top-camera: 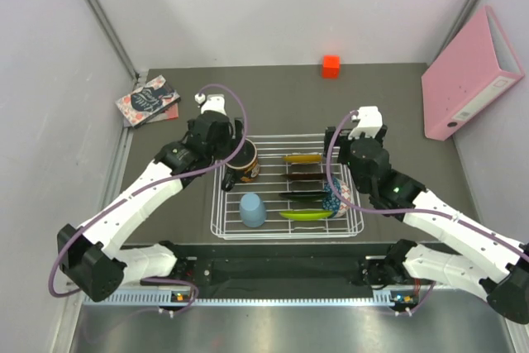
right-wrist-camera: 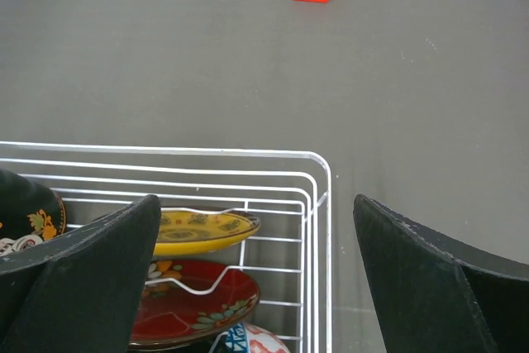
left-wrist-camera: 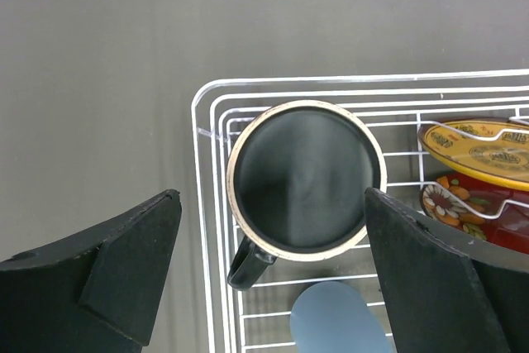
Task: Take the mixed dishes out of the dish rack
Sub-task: Pick up the cup from the dish rack.
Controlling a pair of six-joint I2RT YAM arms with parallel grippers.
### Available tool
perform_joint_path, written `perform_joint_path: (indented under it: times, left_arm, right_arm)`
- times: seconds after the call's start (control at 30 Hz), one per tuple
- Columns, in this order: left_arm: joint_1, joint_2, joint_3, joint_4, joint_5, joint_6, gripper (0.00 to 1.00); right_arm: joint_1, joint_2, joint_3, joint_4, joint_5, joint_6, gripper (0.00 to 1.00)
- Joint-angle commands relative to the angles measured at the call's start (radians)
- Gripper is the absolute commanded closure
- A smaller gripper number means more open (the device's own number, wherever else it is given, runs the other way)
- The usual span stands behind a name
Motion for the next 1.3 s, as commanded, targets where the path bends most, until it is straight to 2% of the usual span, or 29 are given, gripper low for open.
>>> perform_joint_path:
  times: [0.0, 0.27, 0.47, 0.63, 0.73, 0.8, 0.97, 1.27]
  left_arm:
    - [-0.003, -0.041, -0.006, 0.046, 0.016, 0.029, 0.01]
    - [-0.004, -0.136, -0.030, 0.042, 0.108, 0.061, 0.01]
    - [-0.047, -0.220, -0.058, -0.074, 0.157, -0.013, 0.01]
    - [-0.093, -0.303, -0.124, -0.111, 0.209, -0.081, 0.01]
    - [-0.154, -0.318, -0.131, -0.140, 0.192, -0.121, 0.01]
    - [-0.232, -0.318, -0.141, -0.155, 0.169, -0.145, 0.01]
    - [-0.453, -0.254, -0.157, -0.194, -0.007, -0.237, 0.01]
    - [-0.481, -0.217, -0.251, -0.148, -0.024, -0.294, 0.01]
  right_arm:
    - [0.019, -0.008, 0.042, 0.008, 0.005, 0.021, 0.00]
    - [0.025, -0.014, 0.048, 0.008, 0.004, 0.025, 0.00]
    - [0.028, -0.009, 0.060, -0.021, 0.017, 0.037, 0.00]
    - [0.028, -0.014, 0.042, -0.007, 0.021, 0.050, 0.00]
    - [0.032, -0.003, 0.043, -0.007, 0.018, 0.062, 0.00]
    - [0.035, 0.003, 0.046, -0.013, 0.020, 0.068, 0.00]
    - [0.043, 0.004, 0.042, -0.018, 0.031, 0.076, 0.00]
    - [0.046, -0.020, 0.017, -0.039, 0.047, 0.087, 0.00]
